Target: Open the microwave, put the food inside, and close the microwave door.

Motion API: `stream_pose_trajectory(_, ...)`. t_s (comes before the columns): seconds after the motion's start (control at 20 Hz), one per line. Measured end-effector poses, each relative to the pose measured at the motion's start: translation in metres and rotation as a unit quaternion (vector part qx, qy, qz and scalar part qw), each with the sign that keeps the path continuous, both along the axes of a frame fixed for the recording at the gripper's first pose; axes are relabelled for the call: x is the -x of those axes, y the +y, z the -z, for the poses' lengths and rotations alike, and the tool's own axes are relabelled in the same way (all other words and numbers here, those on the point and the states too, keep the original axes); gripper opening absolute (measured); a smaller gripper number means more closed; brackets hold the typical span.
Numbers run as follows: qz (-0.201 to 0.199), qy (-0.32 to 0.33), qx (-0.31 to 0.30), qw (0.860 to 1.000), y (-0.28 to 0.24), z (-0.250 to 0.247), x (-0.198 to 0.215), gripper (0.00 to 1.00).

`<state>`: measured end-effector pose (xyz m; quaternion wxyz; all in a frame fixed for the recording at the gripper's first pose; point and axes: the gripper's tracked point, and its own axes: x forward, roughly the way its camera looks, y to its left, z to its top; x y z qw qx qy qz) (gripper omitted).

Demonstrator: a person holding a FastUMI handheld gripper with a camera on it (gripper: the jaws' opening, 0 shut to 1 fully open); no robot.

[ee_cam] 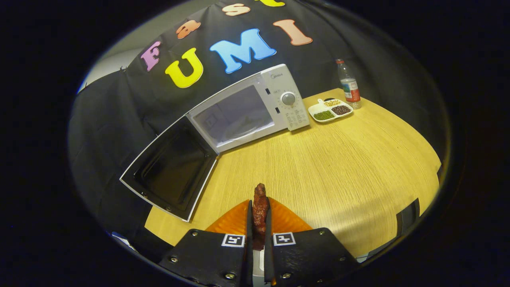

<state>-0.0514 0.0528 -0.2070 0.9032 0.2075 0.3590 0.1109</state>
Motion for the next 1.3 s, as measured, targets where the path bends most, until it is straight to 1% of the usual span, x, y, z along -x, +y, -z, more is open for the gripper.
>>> stream_pose_trajectory(0.35, -0.011, -0.037, 0.005, 0.999, 0.022, -0.026, -0.05, 0.11)
stream_pose_trajectory(0.55, -0.014, -0.05, 0.001, 0.999, 0.043, -0.029, -0.081, 0.11)
stream_pose_trajectory(0.9, -0.031, -0.078, 0.015, 0.996, 0.078, -0.023, -0.141, 0.11)
stream_pose_trajectory(1.3, -0.029, -0.129, 0.04, 0.99, 0.105, -0.012, -0.224, 0.11)
